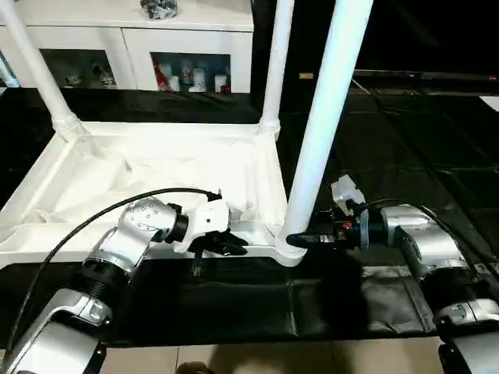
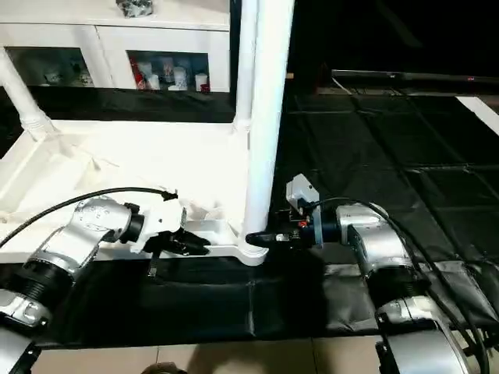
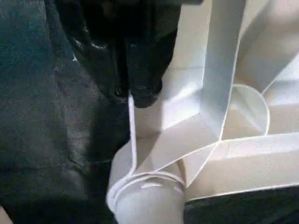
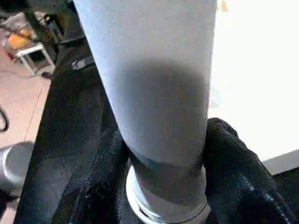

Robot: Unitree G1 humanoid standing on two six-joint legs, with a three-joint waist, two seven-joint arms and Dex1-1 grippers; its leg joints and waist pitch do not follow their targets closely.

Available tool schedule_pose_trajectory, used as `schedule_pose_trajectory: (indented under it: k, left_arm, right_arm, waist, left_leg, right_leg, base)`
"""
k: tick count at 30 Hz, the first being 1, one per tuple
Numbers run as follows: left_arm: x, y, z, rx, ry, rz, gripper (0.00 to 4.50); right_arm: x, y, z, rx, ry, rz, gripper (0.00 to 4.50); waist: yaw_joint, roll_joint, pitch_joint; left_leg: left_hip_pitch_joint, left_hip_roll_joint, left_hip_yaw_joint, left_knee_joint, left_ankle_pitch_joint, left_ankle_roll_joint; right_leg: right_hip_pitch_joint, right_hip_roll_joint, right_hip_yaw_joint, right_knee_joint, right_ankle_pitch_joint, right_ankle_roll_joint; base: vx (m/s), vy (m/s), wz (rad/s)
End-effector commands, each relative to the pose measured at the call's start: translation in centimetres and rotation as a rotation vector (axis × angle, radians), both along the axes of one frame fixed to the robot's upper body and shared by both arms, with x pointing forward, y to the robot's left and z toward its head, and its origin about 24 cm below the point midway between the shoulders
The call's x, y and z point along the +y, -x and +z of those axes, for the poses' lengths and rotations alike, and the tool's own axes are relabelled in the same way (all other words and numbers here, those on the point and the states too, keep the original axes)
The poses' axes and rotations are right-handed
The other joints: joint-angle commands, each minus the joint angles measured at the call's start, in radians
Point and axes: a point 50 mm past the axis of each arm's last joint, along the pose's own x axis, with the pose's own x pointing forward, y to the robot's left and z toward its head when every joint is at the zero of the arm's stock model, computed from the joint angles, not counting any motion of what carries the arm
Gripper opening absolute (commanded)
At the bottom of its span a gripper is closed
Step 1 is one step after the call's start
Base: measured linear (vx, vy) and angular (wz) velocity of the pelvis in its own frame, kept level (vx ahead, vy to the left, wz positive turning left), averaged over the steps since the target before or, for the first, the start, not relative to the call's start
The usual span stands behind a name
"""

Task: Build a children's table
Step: Rotate leg to tighten

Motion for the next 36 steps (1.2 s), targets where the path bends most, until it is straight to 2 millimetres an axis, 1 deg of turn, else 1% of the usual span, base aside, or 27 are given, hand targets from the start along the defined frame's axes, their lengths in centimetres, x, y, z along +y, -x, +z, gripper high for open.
schedule_pose_trajectory:
  k: [1, 2, 3, 4, 5, 6, 7, 8, 9, 10, 12, 13, 16, 17, 18, 20, 22, 23, 26, 28, 29, 31, 32, 33, 34, 35, 36]
  left_arm:
    - [-1.9, -1.6, 0.7, -0.052, 0.020, 0.145, 0.00]
    - [-2.0, -1.8, 0.7, -0.051, 0.026, 0.160, 0.00]
    - [-2.5, -2.1, 0.9, -0.049, 0.040, 0.204, 0.00]
    - [-3.0, -2.4, 1.0, -0.057, 0.052, 0.246, 0.00]
    - [-3.0, -2.4, 1.0, -0.057, 0.052, 0.246, 0.00]
    - [-3.7, -2.8, 1.2, -0.053, 0.071, 0.304, 0.00]
    - [-4.4, -3.1, 1.3, -0.054, 0.085, 0.359, 0.00]
    - [-4.8, -3.3, 1.4, -0.053, 0.094, 0.392, 0.00]
    - [-5.4, -3.6, 1.5, -0.050, 0.106, 0.431, 0.00]
    - [-5.7, -3.6, 1.5, -0.050, 0.110, 0.444, 0.00]
    - [-7.2, -4.0, 1.8, -0.052, 0.132, 0.513, 0.00]
    - [-7.4, -4.1, 1.9, -0.052, 0.135, 0.525, 0.00]
    - [-7.9, -4.2, 2.1, -0.065, 0.143, 0.553, 0.00]
    - [-7.9, -4.2, 2.1, -0.065, 0.143, 0.552, 0.00]
    - [-7.8, -4.2, 2.1, -0.067, 0.142, 0.551, 0.00]
    - [-7.3, -4.3, 2.2, -0.074, 0.141, 0.550, 0.00]
    - [-6.7, -4.2, 2.2, -0.075, 0.137, 0.549, 0.00]
    - [-6.5, -4.2, 2.2, -0.076, 0.136, 0.543, 0.00]
    - [-5.3, -3.9, 1.7, -0.083, 0.111, 0.499, 0.00]
    - [-4.7, -3.7, 1.5, -0.086, 0.098, 0.473, 0.00]
    - [-4.3, -3.6, 1.4, -0.087, 0.089, 0.448, 0.00]
    - [-3.9, -3.4, 1.3, -0.093, 0.078, 0.421, 0.00]
    - [-3.1, -3.0, 1.2, -0.096, 0.064, 0.347, 0.00]
    - [-2.7, -2.8, 1.1, -0.094, 0.057, 0.303, 0.00]
    - [-2.6, -2.7, 1.1, -0.092, 0.054, 0.287, 0.00]
    - [-2.2, -2.4, 1.1, -0.088, 0.046, 0.252, 0.00]
    - [-2.0, -2.2, 1.1, -0.082, 0.040, 0.225, 0.00]
  right_arm:
    - [3.1, 0.0, -0.5, 0.039, -0.058, -0.062, 1.98]
    - [3.3, -0.1, -0.6, 0.049, -0.059, -0.089, 1.98]
    - [3.9, -0.4, -1.0, 0.064, -0.048, -0.155, 1.97]
    - [4.6, -0.6, -1.2, 0.069, -0.045, -0.200, 1.97]
    - [4.6, -0.6, -1.2, 0.069, -0.045, -0.200, 1.96]
    - [5.5, -0.8, -1.5, 0.081, -0.036, -0.250, 1.96]
    - [6.5, -1.0, -1.8, 0.094, -0.025, -0.302, 1.96]
    - [7.2, -1.1, -1.9, 0.104, -0.017, -0.333, 1.96]
    - [8.1, -1.2, -2.0, 0.109, -0.008, -0.363, 1.96]
    - [8.4, -1.3, -2.0, 0.114, -0.006, -0.376, 1.96]
    - [10.2, -1.9, -1.8, 0.110, 0.036, -0.456, 1.95]
    - [10.5, -2.0, -1.8, 0.097, 0.051, -0.471, 1.95]
    - [11.5, -2.4, -1.1, 0.053, 0.044, -0.470, 1.95]
    - [11.5, -2.4, -1.0, 0.052, 0.043, -0.469, 2.46]
    - [11.5, -2.4, -1.0, 0.051, 0.038, -0.463, 2.59]
    - [11.3, -2.2, -1.0, 0.038, 0.035, -0.456, 2.66]
    - [10.6, -2.2, -1.1, 0.025, 0.042, -0.456, 3.07]
    - [10.5, -2.1, -1.1, 0.022, 0.041, -0.452, 3.07]
    - [8.7, -1.9, -1.1, 0.003, 0.042, -0.413, 3.18]
    - [7.8, -1.8, -1.1, -0.006, 0.048, -0.395, 3.51]
    - [7.1, -1.8, -1.0, -0.013, 0.047, -0.381, 3.59]
    - [6.3, -1.7, -0.9, -0.020, 0.044, -0.367, 3.71]
    - [4.6, -1.6, -0.5, -0.034, 0.043, -0.333, 3.85]
    - [3.7, -1.5, -0.3, -0.040, 0.044, -0.310, 3.97]
    - [3.3, -1.4, -0.2, -0.042, 0.045, -0.301, 4.09]
    - [2.6, -1.3, 0.0, -0.049, 0.047, -0.279, 4.09]
    - [2.0, -1.2, 0.2, -0.055, 0.052, -0.262, 4.23]
  waist:
    - [-0.011, -0.004, -0.066]
    - [-0.012, 0.009, -0.064]
    - [-0.022, 0.003, -0.061]
    - [-0.025, 0.001, -0.059]
    - [-0.030, 0.000, -0.060]
    - [-0.032, 0.007, -0.060]
    - [-0.041, 0.003, -0.059]
    - [-0.047, 0.006, -0.061]
    - [-0.050, 0.006, -0.062]
    - [-0.054, 0.005, -0.061]
    - [-0.061, 0.004, -0.061]
    - [-0.068, 0.006, -0.063]
    - [-0.069, 0.006, -0.063]
    - [-0.067, 0.003, -0.066]
    - [-0.067, 0.003, -0.066]
    - [-0.067, 0.004, -0.068]
    - [-0.065, 0.005, -0.071]
    - [-0.065, 0.003, -0.071]
    - [-0.065, 0.003, -0.071]
    - [-0.067, 0.004, -0.070]
    - [-0.065, 0.001, -0.070]
    - [-0.064, 0.003, -0.070]
    - [-0.063, 0.004, -0.070]
    - [-0.062, 0.003, -0.070]
    - [-0.060, 0.009, -0.069]
    - [-0.061, 0.009, -0.070]
    - [-0.062, 0.006, -0.070]
  left_leg:
    - [0.009, 0.047, -0.008, -0.066, -0.145, 0.044]
    - [0.010, 0.047, -0.010, -0.069, -0.155, 0.032]
    - [0.016, 0.042, -0.014, -0.074, -0.211, 0.004]
    - [0.017, 0.040, -0.014, -0.075, -0.221, -0.001]
    - [0.016, 0.038, -0.017, -0.075, -0.222, -0.006]
    - [0.016, 0.038, -0.019, -0.075, -0.227, -0.006]
    - [0.016, 0.037, -0.018, -0.076, -0.230, -0.007]
    - [0.015, 0.039, -0.020, -0.077, -0.222, -0.012]
    - [0.012, 0.038, -0.023, -0.079, -0.225, -0.011]
    - [0.010, 0.037, -0.021, -0.079, -0.224, -0.010]
    - [0.015, 0.034, -0.020, -0.076, -0.231, -0.009]
    - [0.011, 0.031, -0.020, -0.076, -0.218, -0.011]
    - [0.009, 0.032, -0.019, -0.074, -0.205, 0.009]
    - [0.007, 0.032, -0.018, -0.074, -0.192, 0.019]
    - [0.006, 0.033, -0.018, -0.074, -0.185, 0.023]
    - [0.001, 0.035, -0.018, -0.074, -0.159, 0.032]
    - [0.003, 0.037, -0.016, -0.072, -0.136, 0.036]
    - [0.001, 0.036, -0.015, -0.071, -0.126, 0.039]
    - [0.000, 0.037, -0.016, -0.071, -0.123, 0.050]
    - [0.001, 0.038, -0.014, -0.071, -0.128, 0.054]
    - [0.001, 0.037, -0.013, -0.071, -0.128, 0.057]
    - [0.000, 0.038, -0.015, -0.072, -0.125, 0.059]
    - [0.002, 0.037, -0.014, -0.070, -0.128, 0.063]
    - [-0.002, 0.038, -0.013, -0.070, -0.130, 0.069]
    - [0.000, 0.040, -0.014, -0.070, -0.132, 0.069]
    - [-0.001, 0.041, -0.013, -0.070, -0.135, 0.068]
    - [-0.001, 0.041, -0.014, -0.070, -0.139, 0.065]
  right_leg:
    - [0.051, -0.082, 0.060, -0.076, -0.263, -0.174]
    - [0.051, -0.083, 0.061, -0.079, -0.294, -0.166]
    - [0.052, -0.086, 0.056, -0.095, -0.422, -0.126]
    - [0.051, -0.088, 0.056, -0.101, -0.456, -0.111]
    - [0.052, -0.090, 0.054, -0.106, -0.493, -0.091]
    - [0.051, -0.091, 0.054, -0.108, -0.504, -0.085]
    - [0.049, -0.087, 0.053, -0.111, -0.501, -0.083]
    - [0.049, -0.085, 0.054, -0.108, -0.484, -0.087]
    - [0.053, -0.086, 0.051, -0.108, -0.479, -0.084]
    - [0.053, -0.085, 0.052, -0.108, -0.472, -0.085]
    - [0.048, -0.084, 0.052, -0.110, -0.478, -0.088]
    - [0.051, -0.084, 0.053, -0.109, -0.462, -0.093]
    - [0.052, -0.083, 0.054, -0.108, -0.425, -0.097]
    - [0.054, -0.083, 0.056, -0.104, -0.393, -0.102]
    - [0.055, -0.083, 0.057, -0.101, -0.374, -0.106]
    - [0.059, -0.082, 0.058, -0.091, -0.308, -0.126]
    - [0.059, -0.082, 0.060, -0.085, -0.252, -0.144]
    - [0.061, -0.082, 0.060, -0.082, -0.226, -0.156]
    - [0.064, -0.083, 0.061, -0.079, -0.203, -0.164]
    - [0.062, -0.081, 0.061, -0.078, -0.193, -0.169]
    - [0.064, -0.082, 0.061, -0.080, -0.197, -0.169]
    - [0.065, -0.083, 0.061, -0.079, -0.196, -0.168]
    - [0.064, -0.082, 0.061, -0.082, -0.199, -0.167]
    - [0.068, -0.081, 0.061, -0.079, -0.195, -0.165]
    - [0.066, -0.082, 0.061, -0.079, -0.194, -0.167]
    - [0.065, -0.080, 0.060, -0.077, -0.184, -0.173]
    - [0.066, -0.080, 0.058, -0.077, -0.187, -0.177]
  base:
    - [0.000, 0.000, 0.00]
    - [0.000, 0.000, 0.00]
    - [0.000, 0.000, 0.00]
    - [0.000, 0.000, 0.00]
    - [0.000, 0.000, 0.00]
    - [0.000, 0.000, 0.00]
    - [0.000, 0.000, 0.00]
    - [0.000, 0.000, 0.00]
    - [0.000, 0.000, 0.00]
    - [0.000, 0.000, 0.00]
    - [0.000, 0.000, 0.00]
    - [0.000, 0.000, 0.00]
    - [0.000, 0.000, 0.00]
    - [0.000, 0.000, 0.00]
    - [0.000, 0.000, 0.00]
    - [0.000, 0.000, 0.00]
    - [0.000, 0.000, 0.00]
    - [0.000, 0.000, 0.00]
    - [0.000, 0.000, 0.00]
    - [0.000, 0.000, 0.00]
    - [0.000, 0.000, 0.00]
    - [0.000, 0.000, 0.00]
    - [0.000, 0.000, 0.00]
    - [0.000, 0.000, 0.00]
    - [0.000, 0.000, 0.00]
    - [0.000, 0.000, 0.00]
    - [0.000, 0.000, 0.00]
